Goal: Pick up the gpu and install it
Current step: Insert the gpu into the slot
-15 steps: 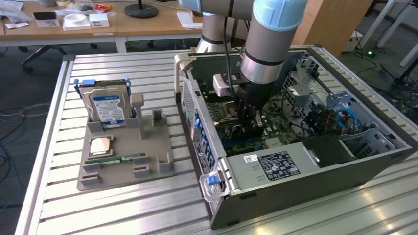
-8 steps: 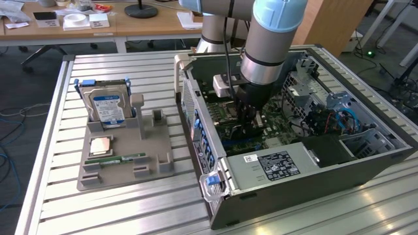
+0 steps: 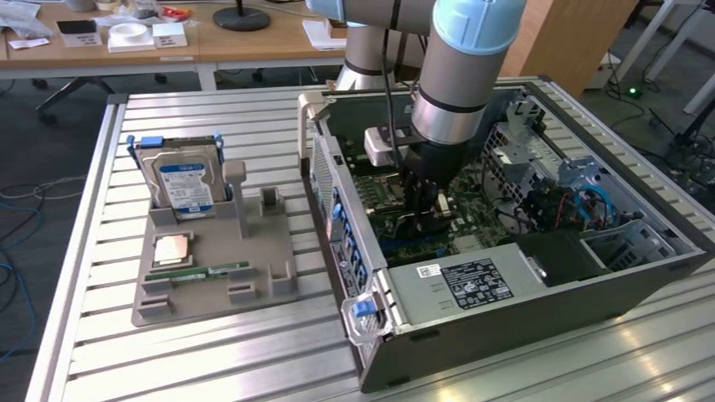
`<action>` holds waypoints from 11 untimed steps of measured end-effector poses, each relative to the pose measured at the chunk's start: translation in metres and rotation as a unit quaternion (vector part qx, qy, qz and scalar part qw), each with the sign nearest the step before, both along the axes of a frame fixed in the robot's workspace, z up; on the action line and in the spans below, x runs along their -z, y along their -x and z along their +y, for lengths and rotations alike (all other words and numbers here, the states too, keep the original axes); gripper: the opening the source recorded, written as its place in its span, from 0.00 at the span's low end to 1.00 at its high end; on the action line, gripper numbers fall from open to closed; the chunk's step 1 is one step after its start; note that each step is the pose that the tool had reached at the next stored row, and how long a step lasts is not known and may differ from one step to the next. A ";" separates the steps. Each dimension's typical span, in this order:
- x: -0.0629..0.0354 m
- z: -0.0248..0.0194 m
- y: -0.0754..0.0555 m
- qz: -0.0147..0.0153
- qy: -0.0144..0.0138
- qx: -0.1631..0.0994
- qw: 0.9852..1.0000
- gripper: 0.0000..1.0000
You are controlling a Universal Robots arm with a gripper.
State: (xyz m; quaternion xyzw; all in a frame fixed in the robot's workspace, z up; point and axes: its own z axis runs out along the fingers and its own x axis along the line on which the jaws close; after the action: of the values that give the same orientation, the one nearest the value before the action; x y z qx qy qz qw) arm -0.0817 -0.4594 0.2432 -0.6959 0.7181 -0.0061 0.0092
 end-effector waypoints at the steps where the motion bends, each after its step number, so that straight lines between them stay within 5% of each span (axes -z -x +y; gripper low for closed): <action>1: 0.0000 0.0000 0.000 0.000 0.000 0.000 1.000 0.45; 11: 0.0000 0.0000 0.000 0.000 0.000 0.000 1.000 0.44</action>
State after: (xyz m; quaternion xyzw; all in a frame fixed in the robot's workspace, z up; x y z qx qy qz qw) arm -0.0816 -0.4594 0.2432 -0.6959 0.7181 -0.0061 0.0092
